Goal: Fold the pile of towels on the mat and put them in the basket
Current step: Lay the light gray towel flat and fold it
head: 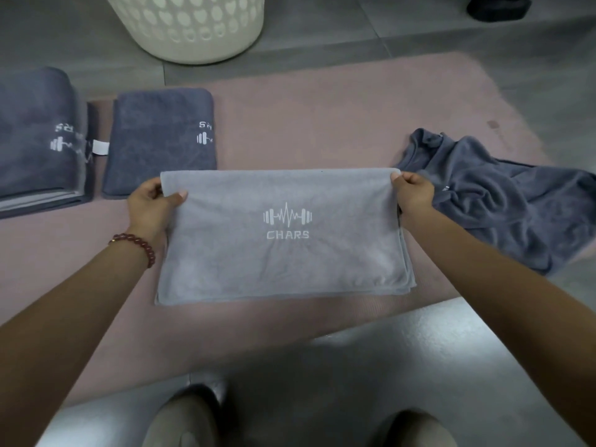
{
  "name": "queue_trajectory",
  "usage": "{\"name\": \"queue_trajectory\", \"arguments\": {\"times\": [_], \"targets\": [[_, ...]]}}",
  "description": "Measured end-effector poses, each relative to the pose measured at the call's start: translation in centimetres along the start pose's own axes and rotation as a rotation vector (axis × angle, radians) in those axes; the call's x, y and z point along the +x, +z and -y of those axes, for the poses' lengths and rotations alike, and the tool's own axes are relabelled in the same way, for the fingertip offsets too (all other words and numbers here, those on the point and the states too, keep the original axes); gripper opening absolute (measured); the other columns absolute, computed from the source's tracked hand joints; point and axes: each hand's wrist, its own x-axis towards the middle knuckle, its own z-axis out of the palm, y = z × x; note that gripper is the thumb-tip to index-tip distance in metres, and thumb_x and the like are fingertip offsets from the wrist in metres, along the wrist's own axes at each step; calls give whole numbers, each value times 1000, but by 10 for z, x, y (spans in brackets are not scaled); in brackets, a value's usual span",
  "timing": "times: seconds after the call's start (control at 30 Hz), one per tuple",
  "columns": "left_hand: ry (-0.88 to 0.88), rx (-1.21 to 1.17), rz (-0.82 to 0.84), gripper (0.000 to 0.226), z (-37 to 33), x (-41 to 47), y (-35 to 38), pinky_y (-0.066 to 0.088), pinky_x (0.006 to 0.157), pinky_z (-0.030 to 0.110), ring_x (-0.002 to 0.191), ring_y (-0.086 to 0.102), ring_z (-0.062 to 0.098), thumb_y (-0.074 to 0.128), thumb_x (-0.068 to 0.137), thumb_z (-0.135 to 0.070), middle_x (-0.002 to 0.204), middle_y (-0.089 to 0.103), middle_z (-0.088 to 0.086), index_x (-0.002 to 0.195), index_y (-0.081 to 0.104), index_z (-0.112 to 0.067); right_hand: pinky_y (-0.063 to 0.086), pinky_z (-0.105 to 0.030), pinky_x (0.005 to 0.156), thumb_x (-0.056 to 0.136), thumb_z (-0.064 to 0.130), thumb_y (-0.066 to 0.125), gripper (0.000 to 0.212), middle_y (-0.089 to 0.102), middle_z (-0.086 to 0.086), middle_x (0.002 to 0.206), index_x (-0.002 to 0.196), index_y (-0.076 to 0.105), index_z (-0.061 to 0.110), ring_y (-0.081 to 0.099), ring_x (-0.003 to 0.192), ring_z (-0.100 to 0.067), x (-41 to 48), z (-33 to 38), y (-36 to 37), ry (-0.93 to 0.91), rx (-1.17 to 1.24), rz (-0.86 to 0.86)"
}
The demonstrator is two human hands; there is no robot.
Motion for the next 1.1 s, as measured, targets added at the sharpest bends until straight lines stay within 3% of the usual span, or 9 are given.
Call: {"name": "queue_trajectory", "arguments": {"times": [0.13,0.27,0.37,0.53,0.63,0.77,0.87,0.97,1.1], "targets": [[61,202,-34,33,11,5,2,52,85,36,93,61,24,74,75,-8,102,65,11,105,63,-1,45,-26,76,90,14,59,6,51,5,71,94,55,11,50,84,-19,-1,4,1,-63,-99,16],[234,557,-79,51,35,6,-11,52,76,44,89,61,36,65,65,-49,90,66,19,87,65,-3,42,-25,78,86,1,54,16,49,-3,96,97,50,12,48,78,-13,-35,-12,-13,-425,-335,-28],[263,666,3,38,35,-7,-19,45,66,38,78,57,36,71,78,-38,73,60,17,72,57,-3,37,-23,71,85,1,56,15,44,-3,97,98,53,7,44,67,-4,-66,-45,-35,-517,-423,77],[72,596,206,33,15,-12,-25,39,38,12,46,54,5,68,85,-27,74,60,14,78,61,5,45,-35,70,87,16,62,17,53,-1,89,99,49,15,53,71,-19,-99,-76,-68,-392,-495,147],[35,637,186,40,15,-23,-27,39,40,14,57,54,22,66,86,-32,71,61,15,71,61,5,47,-35,68,87,23,64,20,56,1,74,99,49,16,57,70,-22,-108,-75,-80,-296,-490,172],[49,679,85,49,25,-60,-30,32,54,35,60,46,25,61,89,-35,61,52,16,54,46,-5,42,-29,67,88,30,64,22,61,-4,78,95,53,12,57,74,-22,-115,-76,-83,-211,-512,162],[104,685,91,49,37,-84,-40,30,50,33,58,49,27,64,82,-42,60,52,16,52,46,-8,35,-29,67,92,29,57,21,59,-8,80,90,52,9,54,77,-25,-120,-76,-82,-252,-595,173],[159,689,100,39,43,-96,-46,31,50,29,63,53,28,67,85,-29,67,55,16,59,52,-5,33,-30,65,95,28,52,22,56,-8,77,86,48,8,52,76,-26,-120,-77,-82,-257,-594,150],[222,688,57,30,34,-106,-45,35,49,23,60,49,20,62,89,-30,63,52,0,71,48,-10,31,-30,64,95,25,52,20,55,-8,75,86,46,8,49,74,-25,-124,-76,-83,-277,-583,126]]}}
